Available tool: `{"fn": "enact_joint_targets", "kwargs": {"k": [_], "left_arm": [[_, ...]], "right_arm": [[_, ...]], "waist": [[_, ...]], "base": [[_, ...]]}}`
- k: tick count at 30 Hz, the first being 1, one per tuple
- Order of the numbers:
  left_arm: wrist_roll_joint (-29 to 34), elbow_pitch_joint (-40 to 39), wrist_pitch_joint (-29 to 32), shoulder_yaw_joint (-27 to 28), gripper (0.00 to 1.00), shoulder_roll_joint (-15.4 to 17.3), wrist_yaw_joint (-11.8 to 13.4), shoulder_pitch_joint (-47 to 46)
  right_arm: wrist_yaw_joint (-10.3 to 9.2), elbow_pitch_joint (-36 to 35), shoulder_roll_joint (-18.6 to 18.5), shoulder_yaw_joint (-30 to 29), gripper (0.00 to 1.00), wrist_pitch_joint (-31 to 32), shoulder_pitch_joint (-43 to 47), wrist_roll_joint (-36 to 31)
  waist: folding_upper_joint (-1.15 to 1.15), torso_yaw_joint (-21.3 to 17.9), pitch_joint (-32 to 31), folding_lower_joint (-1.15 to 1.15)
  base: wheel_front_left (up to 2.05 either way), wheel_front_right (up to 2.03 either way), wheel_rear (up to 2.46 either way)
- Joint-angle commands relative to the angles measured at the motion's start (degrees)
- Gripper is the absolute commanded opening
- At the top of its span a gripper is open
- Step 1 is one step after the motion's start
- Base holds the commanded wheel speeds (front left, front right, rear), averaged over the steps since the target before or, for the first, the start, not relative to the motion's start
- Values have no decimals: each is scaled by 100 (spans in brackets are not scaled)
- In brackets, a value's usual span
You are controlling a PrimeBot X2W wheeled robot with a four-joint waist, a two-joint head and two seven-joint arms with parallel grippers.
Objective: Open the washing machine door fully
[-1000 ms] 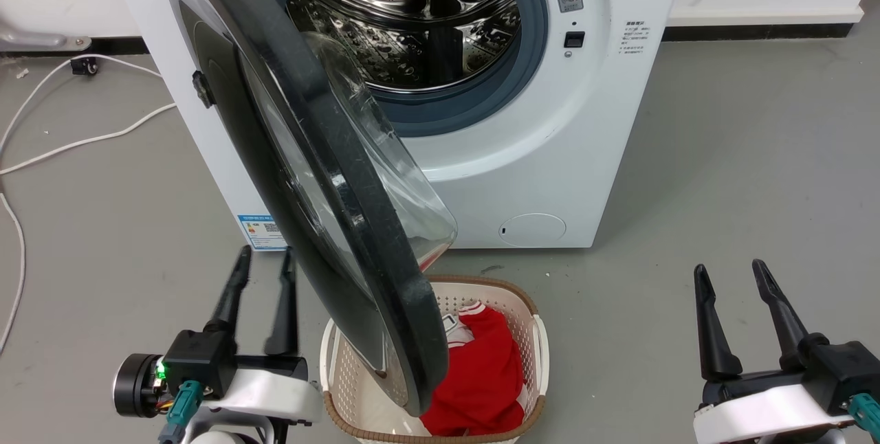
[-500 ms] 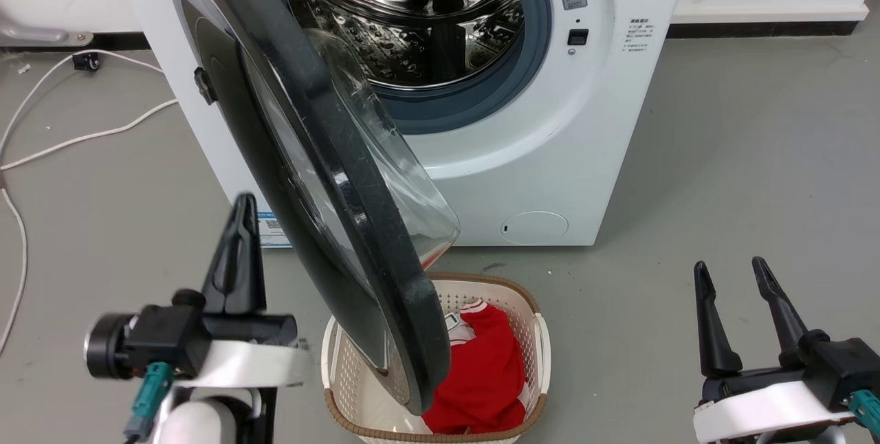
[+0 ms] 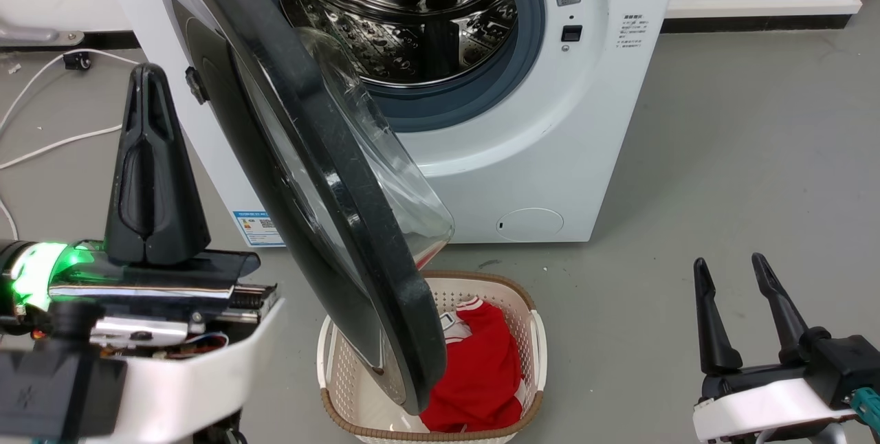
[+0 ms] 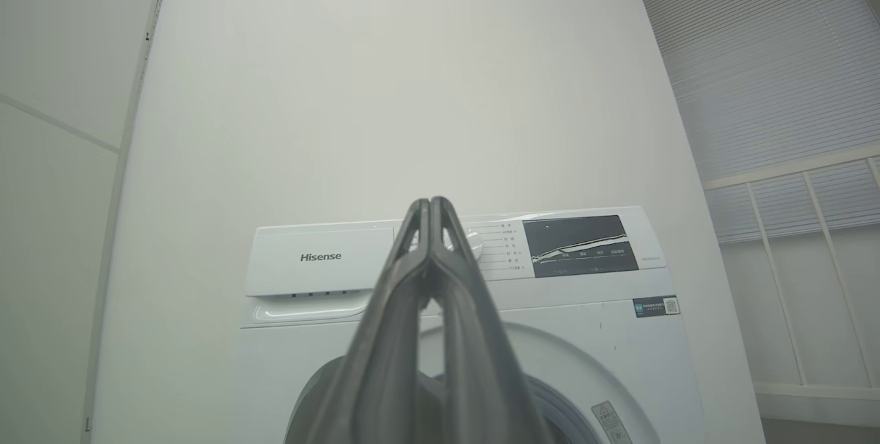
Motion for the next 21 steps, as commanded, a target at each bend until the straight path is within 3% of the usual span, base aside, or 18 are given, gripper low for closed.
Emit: {"fn": "enact_joint_targets", "kwargs": {"k": [1, 8, 16, 21], "left_arm": [[44, -58, -11, -22, 0, 22, -15, -48], [-60, -494, 4, -674, 0, 17, -228, 13], [-487, -274, 661, -1766, 0, 25, -394, 489], [-723, 38, 1099, -2173, 0, 65, -408, 1017]], "right_arm": [[-4, -12, 19, -5, 100, 7, -63, 49], [-3, 2, 19, -13, 100, 27, -18, 67], [-4, 14, 19, -33, 100, 41, 61, 91], [-4, 37, 19, 11, 100, 80, 88, 107]], "waist": [[0, -3, 1, 0], [0, -26, -22, 0], [0, -24, -82, 0], [0, -25, -107, 0]], "base": [[0, 0, 0], [0, 0, 0], [0, 0, 0], [0, 0, 0]]}}
